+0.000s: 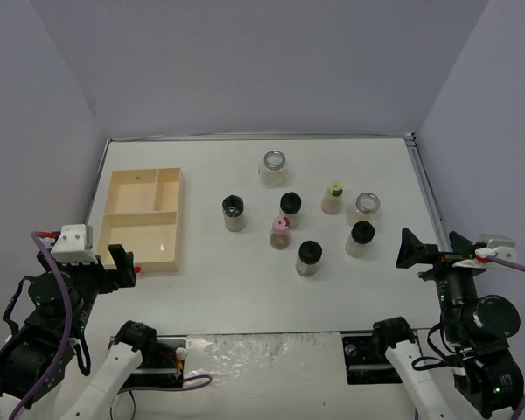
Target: Organize the condiment bottles
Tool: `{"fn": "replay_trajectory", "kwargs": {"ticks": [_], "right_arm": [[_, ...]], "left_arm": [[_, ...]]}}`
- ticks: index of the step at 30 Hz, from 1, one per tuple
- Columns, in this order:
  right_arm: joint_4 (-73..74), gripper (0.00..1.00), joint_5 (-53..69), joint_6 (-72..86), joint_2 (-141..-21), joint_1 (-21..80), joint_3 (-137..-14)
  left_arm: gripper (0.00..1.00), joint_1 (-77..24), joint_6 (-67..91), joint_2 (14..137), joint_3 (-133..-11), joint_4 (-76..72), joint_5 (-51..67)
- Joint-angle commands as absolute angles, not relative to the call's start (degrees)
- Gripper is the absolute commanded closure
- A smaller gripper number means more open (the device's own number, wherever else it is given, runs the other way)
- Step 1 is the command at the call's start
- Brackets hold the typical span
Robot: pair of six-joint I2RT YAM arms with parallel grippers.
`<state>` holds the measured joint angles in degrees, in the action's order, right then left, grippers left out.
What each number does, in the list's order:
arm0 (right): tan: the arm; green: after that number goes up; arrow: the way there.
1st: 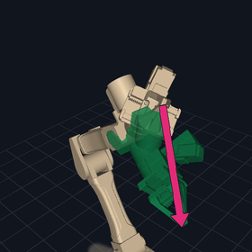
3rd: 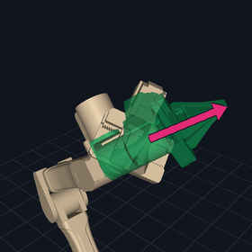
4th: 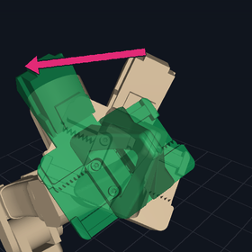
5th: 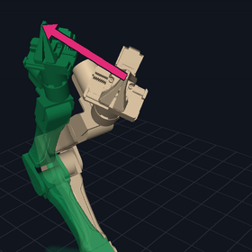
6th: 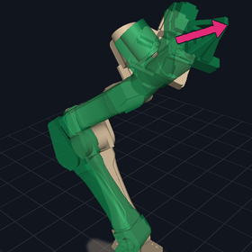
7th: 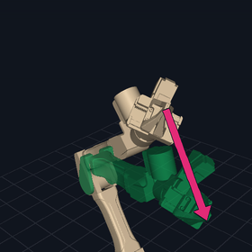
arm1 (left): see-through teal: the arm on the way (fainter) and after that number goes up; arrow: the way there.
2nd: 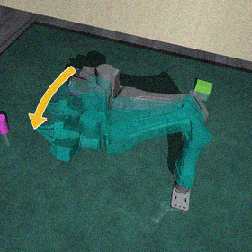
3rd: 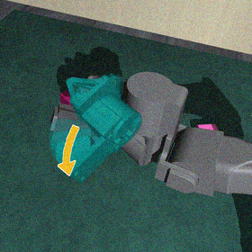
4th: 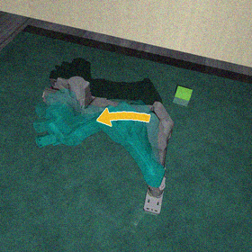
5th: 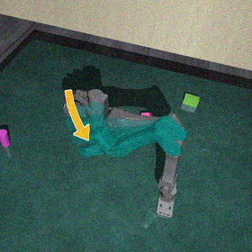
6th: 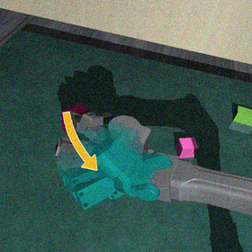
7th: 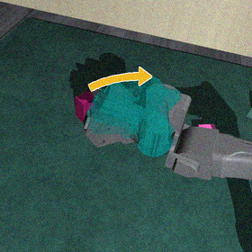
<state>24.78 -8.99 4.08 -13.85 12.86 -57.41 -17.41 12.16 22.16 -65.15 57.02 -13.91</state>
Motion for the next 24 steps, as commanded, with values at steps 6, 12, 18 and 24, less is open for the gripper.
{"fn": "replay_trajectory", "kwargs": {"ticks": [6,12,18,24], "right_arm": [[21.7,0.00,-7.5,7.2,-19.2,13.3,-60.6],[21.8,0.00,-7.1,8.2,-19.5,13.3,-59.2],[21.9,0.00,-5.7,9.3,-19.7,13.3,-58.4],[22.0,0.00,-3.9,10.2,-20.7,13.3,-58.1]], "left_arm": [[0.03,-17.6,14.3,38.7,-71.0,50.7,-3.1],[0.03,-17.8,19.9,53.1,-72.7,42.8,8.0],[0.03,-25.5,22.8,62.8,-72.1,31.3,3.4],[0.03,-31.3,24.6,70.0,-69.1,19.7,-3.3]]}}
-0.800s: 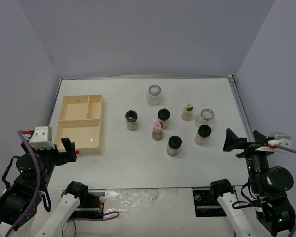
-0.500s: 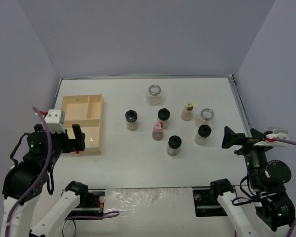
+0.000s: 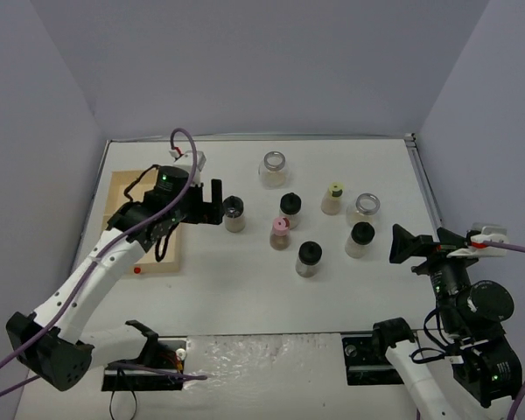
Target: Organize the condiment bottles
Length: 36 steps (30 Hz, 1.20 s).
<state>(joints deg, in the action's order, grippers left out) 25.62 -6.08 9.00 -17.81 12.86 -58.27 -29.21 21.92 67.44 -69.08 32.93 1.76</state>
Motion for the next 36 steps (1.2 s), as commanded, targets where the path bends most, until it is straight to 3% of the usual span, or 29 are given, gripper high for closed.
{"fn": "replay_trajectory", "kwargs": {"ticks": [1,8,24,26,29,33,36], "right_arm": [[22.0,0.00,-3.7,10.3,-21.0,13.3,-58.0],[22.0,0.00,-3.1,10.2,-21.4,13.4,-58.1],[22.1,0.00,-3.9,11.3,-20.6,13.4,-58.1],[22.1,0.00,-3.9,11.4,-20.6,13.4,-58.1],[22.0,0.00,-4.0,11.4,-20.7,13.4,-58.1],[22.1,0.00,-4.1,11.5,-20.7,13.4,-58.1],[22.1,0.00,-4.1,11.5,-20.6,13.4,-58.1]], "left_arm": [[0.03,-31.8,24.7,71.6,-68.9,18.0,-4.7],[0.03,-33.9,23.4,81.1,-69.5,11.0,-9.6],[0.03,-34.0,22.5,96.8,-75.8,11.7,-13.2],[0.09,-33.9,22.6,97.2,-75.8,11.6,-13.2],[0.27,-33.9,22.8,97.2,-75.9,11.6,-13.2],[0.60,-34.0,22.9,96.9,-76.0,11.6,-12.9],[0.91,-34.0,22.9,95.4,-76.8,13.2,-12.9]]}}
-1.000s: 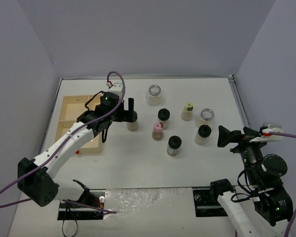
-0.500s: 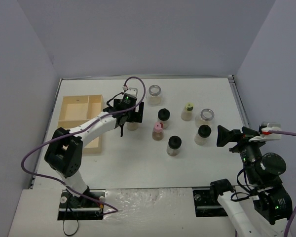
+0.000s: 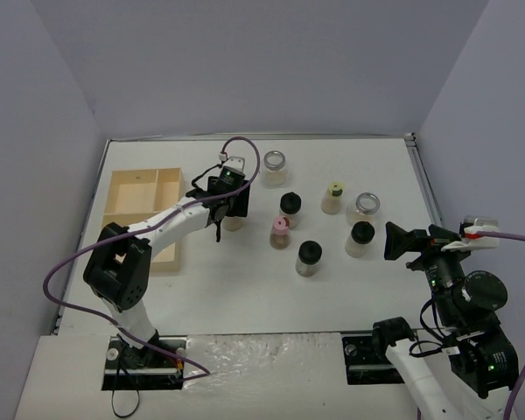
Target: Organize the condiment bottles
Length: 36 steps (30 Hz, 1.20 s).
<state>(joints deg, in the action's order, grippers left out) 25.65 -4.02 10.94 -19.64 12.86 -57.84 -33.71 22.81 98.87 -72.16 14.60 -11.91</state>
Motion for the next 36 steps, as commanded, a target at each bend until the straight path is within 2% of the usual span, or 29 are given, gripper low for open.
{"fn": "replay_trajectory", "kwargs": {"ticks": [1,9,16,19,25,36], "right_arm": [[22.1,0.00,-4.0,11.5,-20.7,13.4,-58.1],[22.1,0.00,-3.6,12.8,-22.5,13.4,-58.7],[23.1,0.00,-0.3,15.5,-30.9,13.4,-59.1],[23.0,0.00,4.3,17.1,-34.1,13.4,-59.1],[22.7,0.00,11.8,17.3,-36.7,13.4,-58.7],[22.9,0.00,10.3,14.0,-34.0,13.5,-57.5]], "left_arm": [[0.98,-34.0,22.8,94.5,-77.3,14.1,-12.9],[1.00,-31.2,18.3,85.9,-91.3,30.8,-16.8],[1.00,-16.1,15.2,82.7,-95.8,34.3,-13.9],[1.00,-7.9,13.3,83.6,-97.7,35.2,-11.4],[1.00,-0.5,12.2,88.2,-99.6,31.4,-8.5],[1.00,8.2,15.2,101.5,-106.6,28.5,-6.7]]}}
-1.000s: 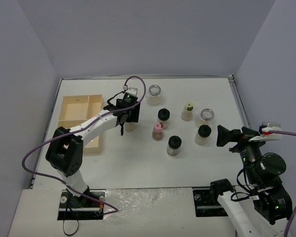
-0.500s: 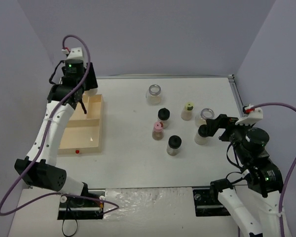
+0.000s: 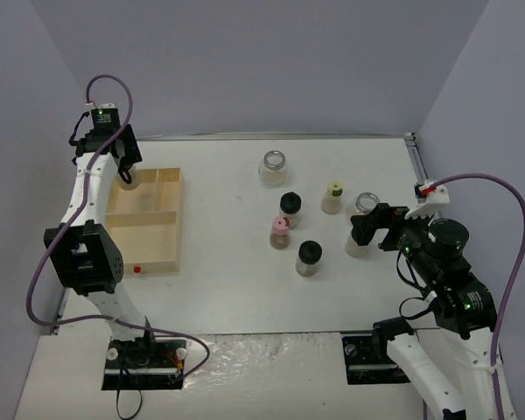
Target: Organize the condiment bottles
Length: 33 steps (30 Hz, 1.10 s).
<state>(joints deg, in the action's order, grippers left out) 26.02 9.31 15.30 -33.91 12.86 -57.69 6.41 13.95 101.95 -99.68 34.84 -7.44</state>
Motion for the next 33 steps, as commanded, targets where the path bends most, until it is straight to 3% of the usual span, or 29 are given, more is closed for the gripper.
{"fn": "replay_trajectory", "kwargs": {"ticks": [1,33], "right_arm": [[23.0,0.00,10.4,14.0,-34.1,13.6,-57.5],[22.8,0.00,13.3,12.6,-33.6,13.7,-54.8]], "left_arm": [[1.00,8.3,15.3,102.5,-107.0,28.4,-6.7],[1.00,10.9,16.4,108.8,-95.4,17.0,-7.0]]}}
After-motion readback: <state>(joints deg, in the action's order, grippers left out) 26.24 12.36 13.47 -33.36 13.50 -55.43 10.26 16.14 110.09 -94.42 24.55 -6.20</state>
